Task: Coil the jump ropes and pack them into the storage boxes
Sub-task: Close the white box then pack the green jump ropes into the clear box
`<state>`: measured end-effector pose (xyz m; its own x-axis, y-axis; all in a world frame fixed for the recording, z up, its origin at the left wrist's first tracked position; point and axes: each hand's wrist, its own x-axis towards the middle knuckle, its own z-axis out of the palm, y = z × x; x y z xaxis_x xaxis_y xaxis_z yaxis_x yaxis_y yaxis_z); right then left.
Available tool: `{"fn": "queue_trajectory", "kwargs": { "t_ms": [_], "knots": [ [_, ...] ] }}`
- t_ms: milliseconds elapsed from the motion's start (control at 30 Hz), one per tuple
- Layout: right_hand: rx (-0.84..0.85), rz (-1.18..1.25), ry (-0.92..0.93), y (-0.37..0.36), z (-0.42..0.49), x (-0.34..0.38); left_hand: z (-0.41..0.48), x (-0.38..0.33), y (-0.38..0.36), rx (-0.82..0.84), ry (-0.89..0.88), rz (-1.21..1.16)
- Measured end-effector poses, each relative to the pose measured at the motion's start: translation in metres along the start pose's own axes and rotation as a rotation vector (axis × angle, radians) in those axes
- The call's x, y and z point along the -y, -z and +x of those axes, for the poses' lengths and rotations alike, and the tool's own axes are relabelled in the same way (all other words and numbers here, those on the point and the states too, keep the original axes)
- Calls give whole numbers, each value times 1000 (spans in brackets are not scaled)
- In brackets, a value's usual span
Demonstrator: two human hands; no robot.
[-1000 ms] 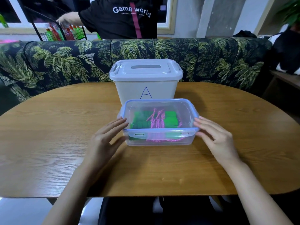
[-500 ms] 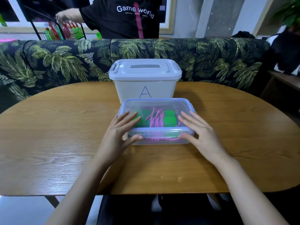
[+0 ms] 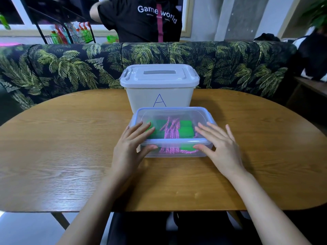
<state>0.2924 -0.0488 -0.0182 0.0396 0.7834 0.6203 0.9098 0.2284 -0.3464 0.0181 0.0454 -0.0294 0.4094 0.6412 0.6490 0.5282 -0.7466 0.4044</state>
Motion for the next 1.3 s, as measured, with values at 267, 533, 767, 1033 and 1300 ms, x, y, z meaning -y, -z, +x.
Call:
{"fn": "queue_trajectory", "kwargs": {
  "t_ms": [267,533,767,1033,1300],
  "knots": [
    [-135,95,157,14,-8,26,0,-16,7,-250,284,-4],
    [-13,157,23,19,-8,5,1,-64,5,82,500,-270],
    [-43,270,142,20,-28,15,19,-53,29,-22,322,-125],
    [-38,347,101,13,-28,14,-27,-68,11,133,51,-243],
    [-138,240,101,7,-31,19,-33,-58,-7,9,-1,-250]
  ]
}}
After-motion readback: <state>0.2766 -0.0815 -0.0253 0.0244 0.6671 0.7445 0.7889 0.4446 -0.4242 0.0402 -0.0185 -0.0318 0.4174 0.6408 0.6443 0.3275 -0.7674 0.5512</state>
